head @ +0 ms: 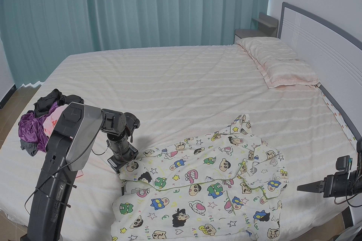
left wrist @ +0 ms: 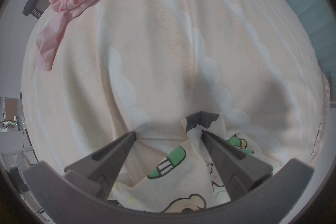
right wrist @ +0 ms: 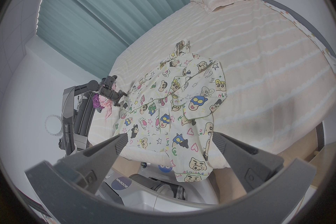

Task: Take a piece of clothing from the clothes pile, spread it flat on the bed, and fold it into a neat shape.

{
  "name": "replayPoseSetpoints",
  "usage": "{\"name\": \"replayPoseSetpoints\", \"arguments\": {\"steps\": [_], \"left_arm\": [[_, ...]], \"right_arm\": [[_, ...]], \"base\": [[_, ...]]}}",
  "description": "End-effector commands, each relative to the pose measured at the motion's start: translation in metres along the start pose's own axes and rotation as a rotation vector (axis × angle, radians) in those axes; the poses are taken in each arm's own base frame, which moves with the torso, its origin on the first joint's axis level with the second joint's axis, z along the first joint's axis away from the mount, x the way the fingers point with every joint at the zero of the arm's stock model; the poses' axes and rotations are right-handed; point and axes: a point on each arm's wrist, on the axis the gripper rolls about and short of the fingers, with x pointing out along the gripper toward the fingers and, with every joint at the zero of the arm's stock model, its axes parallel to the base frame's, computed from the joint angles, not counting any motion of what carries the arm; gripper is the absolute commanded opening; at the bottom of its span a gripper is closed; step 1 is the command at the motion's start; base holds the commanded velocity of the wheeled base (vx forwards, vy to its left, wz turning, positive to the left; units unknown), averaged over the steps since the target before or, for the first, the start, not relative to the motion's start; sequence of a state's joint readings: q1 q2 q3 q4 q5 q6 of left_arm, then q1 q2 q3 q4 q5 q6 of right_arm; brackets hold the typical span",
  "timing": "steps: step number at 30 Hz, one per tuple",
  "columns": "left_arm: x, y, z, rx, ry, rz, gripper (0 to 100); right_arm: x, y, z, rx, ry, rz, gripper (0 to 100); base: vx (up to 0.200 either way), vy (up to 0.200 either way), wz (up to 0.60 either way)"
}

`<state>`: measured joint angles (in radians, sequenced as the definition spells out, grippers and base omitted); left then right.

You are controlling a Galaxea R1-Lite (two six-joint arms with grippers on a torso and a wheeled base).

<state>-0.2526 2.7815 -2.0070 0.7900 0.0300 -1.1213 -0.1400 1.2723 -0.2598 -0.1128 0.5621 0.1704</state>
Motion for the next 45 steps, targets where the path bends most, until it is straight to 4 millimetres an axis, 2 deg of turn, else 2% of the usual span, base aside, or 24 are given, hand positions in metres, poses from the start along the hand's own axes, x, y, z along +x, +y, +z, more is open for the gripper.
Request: {"name": "replayPoseSetpoints", "arguments": {"steps": [1, 5, 6, 8, 11, 12, 16, 20, 22, 27, 32, 35, 37, 39, 42, 45], "left_arm": [[0.008, 0.025, -0.015, 0.008, 0.15, 0.247, 100], [-0.022, 0.021, -0.012, 0.006, 0.14, 0.173, 100], [-0.024, 0.021, -0.012, 0.006, 0.138, 0.169, 100], [-0.043, 0.021, -0.01, 0.009, 0.122, 0.129, 100], [-0.055, 0.021, -0.009, 0.018, 0.112, 0.106, 100], [-0.068, 0.022, -0.007, 0.035, 0.097, 0.08, 100], [-0.092, 0.024, -0.003, 0.045, 0.072, 0.03, 100], [-0.113, 0.026, -0.004, 0.045, 0.05, -0.012, 100], [-0.134, 0.029, -0.004, 0.048, 0.031, -0.057, 100], [-0.159, 0.032, -0.008, 0.08, 0.006, -0.107, 100], [-0.196, 0.049, -0.02, 0.097, 0.086, -0.139, 100], [-0.21, 0.059, -0.03, 0.107, 0.153, -0.126, 100], [-0.219, 0.064, -0.039, 0.123, 0.181, -0.103, 100], [-0.24, 0.079, -0.054, 0.161, 0.237, -0.071, 100], [-0.261, 0.096, -0.07, 0.214, 0.302, -0.045, 100], [-0.276, 0.103, -0.086, 0.249, 0.297, -0.051, 100]], "right_arm": [[0.0, 0.0, -0.001, 0.0, 0.003, 0.0, 100], [-0.001, 0.0, -0.003, -0.002, 0.002, 0.003, 100], [-0.001, 0.0, -0.003, -0.002, 0.002, 0.001, 100], [-0.001, 0.0, -0.003, -0.002, 0.002, 0.003, 100], [-0.001, 0.0, -0.003, -0.002, 0.002, 0.003, 100], [-0.001, 0.0, -0.003, -0.002, 0.002, 0.003, 100], [-0.001, 0.001, -0.004, -0.003, 0.001, 0.003, 100], [-0.003, 0.001, -0.004, -0.008, -0.006, 0.006, 100], [-0.003, 0.002, -0.005, -0.009, -0.01, 0.005, 100], [-0.004, 0.002, -0.006, -0.01, -0.011, 0.007, 100], [-0.003, 0.002, -0.005, -0.009, -0.01, 0.005, 100], [-0.004, 0.002, -0.004, -0.011, -0.014, 0.006, 100], [-0.004, 0.002, -0.005, -0.012, -0.015, 0.006, 100], [-0.004, 0.002, -0.005, -0.012, -0.015, 0.006, 100], [-0.004, 0.002, -0.005, -0.012, -0.015, 0.006, 100], [-0.004, 0.002, -0.005, -0.01, -0.013, 0.005, 100]], "base": [[0.0, 0.0, 0.0], [0.0, 0.0, 0.0], [0.0, 0.0, 0.0], [0.0, 0.0, 0.0], [0.0, 0.0, 0.0], [0.0, 0.0, 0.0], [0.0, 0.0, 0.0], [0.0, 0.0, 0.0], [0.0, 0.0, 0.0], [0.0, 0.0, 0.0], [0.0, 0.0, 0.0], [0.0, 0.0, 0.0], [0.0, 0.0, 0.0], [0.0, 0.0, 0.0], [0.0, 0.0, 0.0], [0.0, 0.0, 0.0]]}}
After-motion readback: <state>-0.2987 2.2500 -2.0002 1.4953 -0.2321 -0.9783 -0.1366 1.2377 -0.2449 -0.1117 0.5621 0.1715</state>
